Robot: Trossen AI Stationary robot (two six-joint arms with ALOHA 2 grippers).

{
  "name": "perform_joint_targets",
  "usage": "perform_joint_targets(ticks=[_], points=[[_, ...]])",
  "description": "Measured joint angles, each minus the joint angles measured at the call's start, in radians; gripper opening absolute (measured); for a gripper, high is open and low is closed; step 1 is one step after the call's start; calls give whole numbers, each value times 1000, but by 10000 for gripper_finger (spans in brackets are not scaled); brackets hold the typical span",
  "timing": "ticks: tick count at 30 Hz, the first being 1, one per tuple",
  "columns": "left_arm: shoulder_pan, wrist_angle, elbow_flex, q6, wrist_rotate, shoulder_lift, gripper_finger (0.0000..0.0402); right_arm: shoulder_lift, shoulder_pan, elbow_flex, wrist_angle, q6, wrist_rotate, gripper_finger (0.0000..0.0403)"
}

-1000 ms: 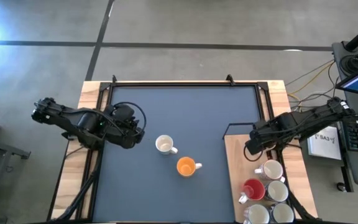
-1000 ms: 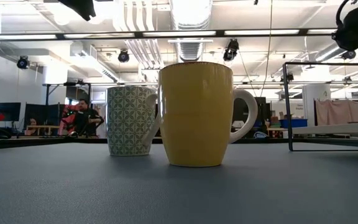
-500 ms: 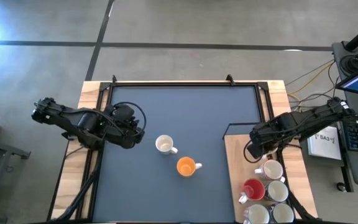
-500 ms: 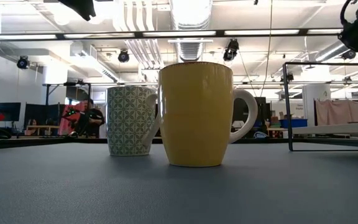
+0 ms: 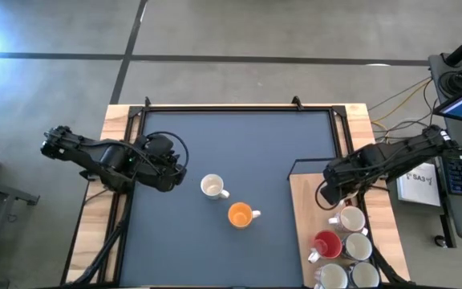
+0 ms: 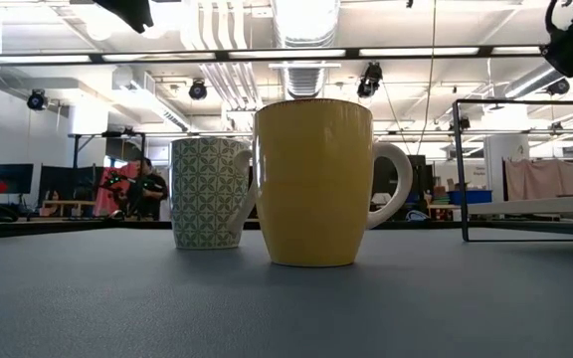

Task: Place coffee mugs
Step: Put the orange pattern mug on the shelf, then put the yellow mug on the shelf

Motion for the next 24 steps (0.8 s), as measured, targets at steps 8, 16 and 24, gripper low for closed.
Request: perform_joint_targets(ticks=[8,16,24], points=[[0,0,0,0,0,0,82,4,0,108,-50,-6,59,95],[0,1,0,0,0,1,82,42,0,195,84,-95,246,94],[0,5,0,1,19,19,82,191,0,193,345,-212,266,79]])
